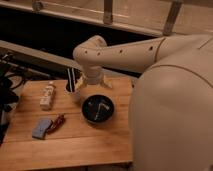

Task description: Move the arm in a circular motion

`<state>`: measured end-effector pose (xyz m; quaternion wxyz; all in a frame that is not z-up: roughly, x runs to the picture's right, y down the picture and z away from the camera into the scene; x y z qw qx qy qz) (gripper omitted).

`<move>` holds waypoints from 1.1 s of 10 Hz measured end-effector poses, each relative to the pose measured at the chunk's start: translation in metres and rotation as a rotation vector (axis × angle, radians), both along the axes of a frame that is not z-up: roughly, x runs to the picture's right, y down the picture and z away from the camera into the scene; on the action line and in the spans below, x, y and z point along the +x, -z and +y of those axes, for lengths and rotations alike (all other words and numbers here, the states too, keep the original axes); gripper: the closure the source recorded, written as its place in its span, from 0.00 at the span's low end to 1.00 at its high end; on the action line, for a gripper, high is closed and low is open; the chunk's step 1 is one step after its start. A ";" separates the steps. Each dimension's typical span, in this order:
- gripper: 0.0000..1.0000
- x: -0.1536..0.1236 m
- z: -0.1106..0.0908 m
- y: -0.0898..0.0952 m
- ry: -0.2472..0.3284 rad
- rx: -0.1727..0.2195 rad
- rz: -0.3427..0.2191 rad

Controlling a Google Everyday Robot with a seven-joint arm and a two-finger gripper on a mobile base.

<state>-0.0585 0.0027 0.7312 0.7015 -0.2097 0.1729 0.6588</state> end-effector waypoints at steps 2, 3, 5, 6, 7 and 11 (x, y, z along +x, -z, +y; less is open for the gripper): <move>0.20 0.003 -0.003 0.001 -0.007 -0.003 0.018; 0.32 0.007 -0.008 -0.002 -0.023 -0.011 0.043; 0.52 0.038 -0.019 -0.013 -0.074 -0.037 0.104; 0.60 0.053 -0.021 -0.015 -0.098 -0.049 0.130; 0.72 0.076 -0.023 -0.019 -0.141 -0.067 0.166; 1.00 0.138 -0.041 -0.026 -0.268 -0.080 0.268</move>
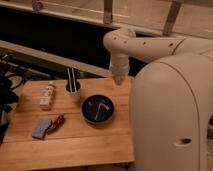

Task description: Move the arm in a circular motion

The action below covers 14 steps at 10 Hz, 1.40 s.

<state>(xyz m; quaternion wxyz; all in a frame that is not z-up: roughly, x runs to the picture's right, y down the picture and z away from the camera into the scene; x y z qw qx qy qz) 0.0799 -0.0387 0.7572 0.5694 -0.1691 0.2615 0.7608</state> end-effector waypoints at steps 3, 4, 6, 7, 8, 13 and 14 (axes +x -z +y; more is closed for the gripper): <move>1.00 -0.016 -0.002 0.002 0.046 0.006 -0.031; 1.00 -0.029 -0.005 0.001 0.056 0.011 -0.038; 1.00 -0.068 -0.009 0.000 0.095 0.006 -0.056; 1.00 -0.079 -0.007 0.003 0.111 0.005 -0.065; 1.00 -0.086 -0.004 0.007 0.127 0.006 -0.074; 0.99 -0.136 0.018 0.028 0.209 0.010 -0.110; 0.95 -0.139 0.020 0.030 0.207 0.014 -0.111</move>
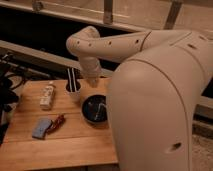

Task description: Move the arm in a circular motion

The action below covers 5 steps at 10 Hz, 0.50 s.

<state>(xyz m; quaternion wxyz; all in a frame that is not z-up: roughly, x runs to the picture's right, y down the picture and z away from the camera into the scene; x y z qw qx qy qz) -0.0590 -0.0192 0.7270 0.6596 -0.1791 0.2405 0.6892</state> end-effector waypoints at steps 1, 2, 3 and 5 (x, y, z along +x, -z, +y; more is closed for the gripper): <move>0.87 0.000 0.001 0.001 -0.006 0.005 -0.001; 0.75 0.010 0.004 0.003 -0.013 0.009 0.003; 0.67 0.016 0.007 0.007 -0.017 0.011 0.001; 0.44 0.018 0.020 0.024 -0.034 0.027 0.002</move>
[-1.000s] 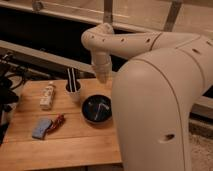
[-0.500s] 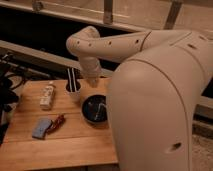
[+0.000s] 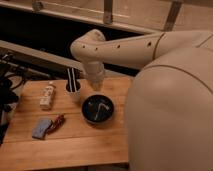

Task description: Move the arm in a circular motion

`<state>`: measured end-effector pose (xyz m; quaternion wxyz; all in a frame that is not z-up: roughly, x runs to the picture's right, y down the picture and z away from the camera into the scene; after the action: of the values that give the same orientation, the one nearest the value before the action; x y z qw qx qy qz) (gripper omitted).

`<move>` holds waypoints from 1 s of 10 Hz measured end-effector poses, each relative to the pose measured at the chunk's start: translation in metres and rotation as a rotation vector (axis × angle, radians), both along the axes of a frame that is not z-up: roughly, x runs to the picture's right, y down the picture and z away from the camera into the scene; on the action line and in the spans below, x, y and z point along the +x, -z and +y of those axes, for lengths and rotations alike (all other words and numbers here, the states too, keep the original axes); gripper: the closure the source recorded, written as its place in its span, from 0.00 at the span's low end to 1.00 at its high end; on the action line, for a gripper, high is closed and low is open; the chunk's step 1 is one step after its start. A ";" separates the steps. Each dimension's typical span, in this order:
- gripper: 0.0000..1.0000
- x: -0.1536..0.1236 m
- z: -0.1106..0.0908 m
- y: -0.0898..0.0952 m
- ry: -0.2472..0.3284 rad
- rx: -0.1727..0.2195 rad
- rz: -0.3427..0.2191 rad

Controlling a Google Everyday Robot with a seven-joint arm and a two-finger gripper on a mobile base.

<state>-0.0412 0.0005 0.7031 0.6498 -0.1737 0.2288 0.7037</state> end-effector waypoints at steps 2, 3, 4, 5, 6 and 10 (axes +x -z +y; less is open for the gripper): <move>0.24 0.022 0.002 0.009 -0.037 0.017 0.019; 0.15 0.036 -0.002 0.009 -0.055 0.030 0.032; 0.05 0.049 -0.012 0.008 -0.080 0.050 0.044; 0.01 0.064 -0.020 0.004 -0.103 0.065 0.060; 0.01 0.082 -0.029 0.002 -0.128 0.082 0.072; 0.04 0.112 -0.046 -0.008 -0.141 0.104 0.075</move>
<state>0.0708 -0.0455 0.7111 0.5976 -0.1289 0.2032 0.7648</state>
